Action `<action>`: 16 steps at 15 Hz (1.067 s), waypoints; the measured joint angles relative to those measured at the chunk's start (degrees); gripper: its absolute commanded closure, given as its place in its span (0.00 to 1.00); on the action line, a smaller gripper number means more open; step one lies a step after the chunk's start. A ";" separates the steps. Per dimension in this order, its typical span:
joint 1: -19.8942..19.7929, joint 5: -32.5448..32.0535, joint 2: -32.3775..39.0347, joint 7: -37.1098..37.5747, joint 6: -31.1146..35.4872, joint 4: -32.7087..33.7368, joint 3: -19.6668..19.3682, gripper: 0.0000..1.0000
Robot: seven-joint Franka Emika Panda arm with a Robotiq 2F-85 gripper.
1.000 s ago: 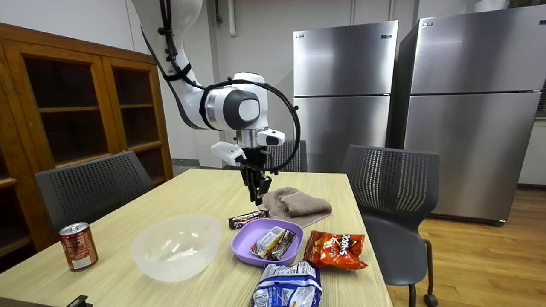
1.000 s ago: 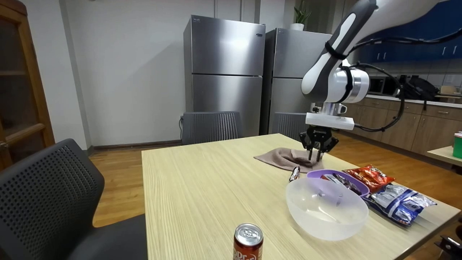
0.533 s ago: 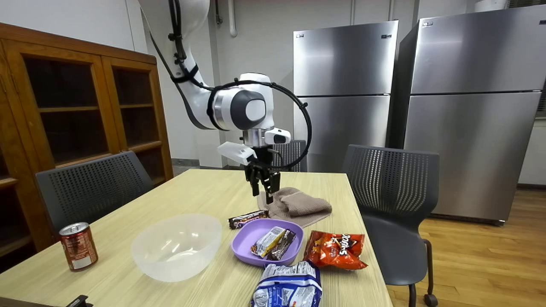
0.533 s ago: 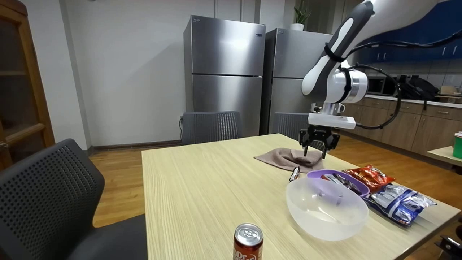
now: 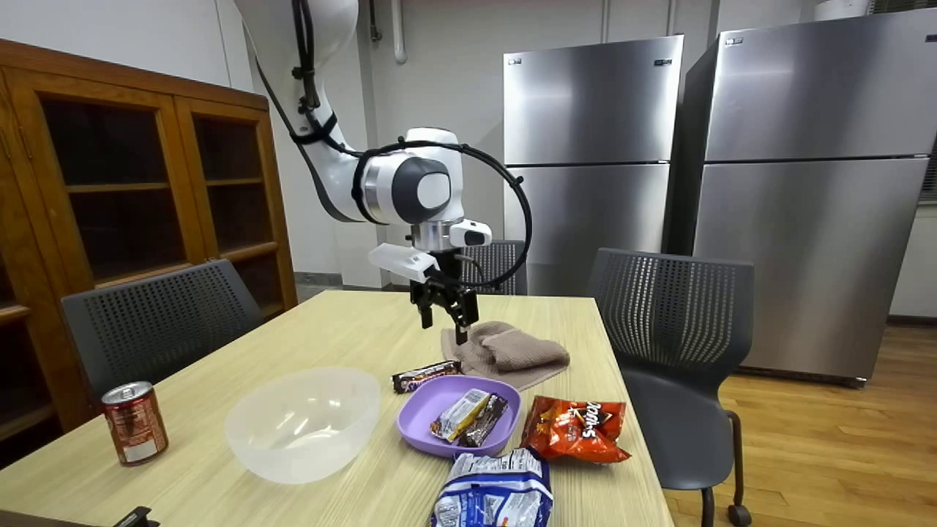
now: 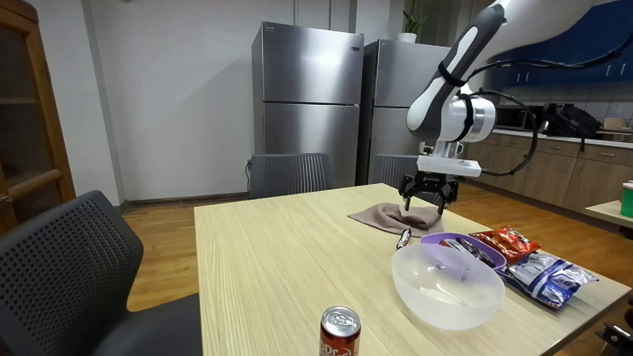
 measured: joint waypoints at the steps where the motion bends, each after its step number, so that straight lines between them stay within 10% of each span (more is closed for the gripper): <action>1: 0.00 0.05 0.56 -0.14 -0.11 0.52 0.48 0.00; 16: -0.13 3.37 7.60 -1.18 -7.95 7.19 5.25 0.00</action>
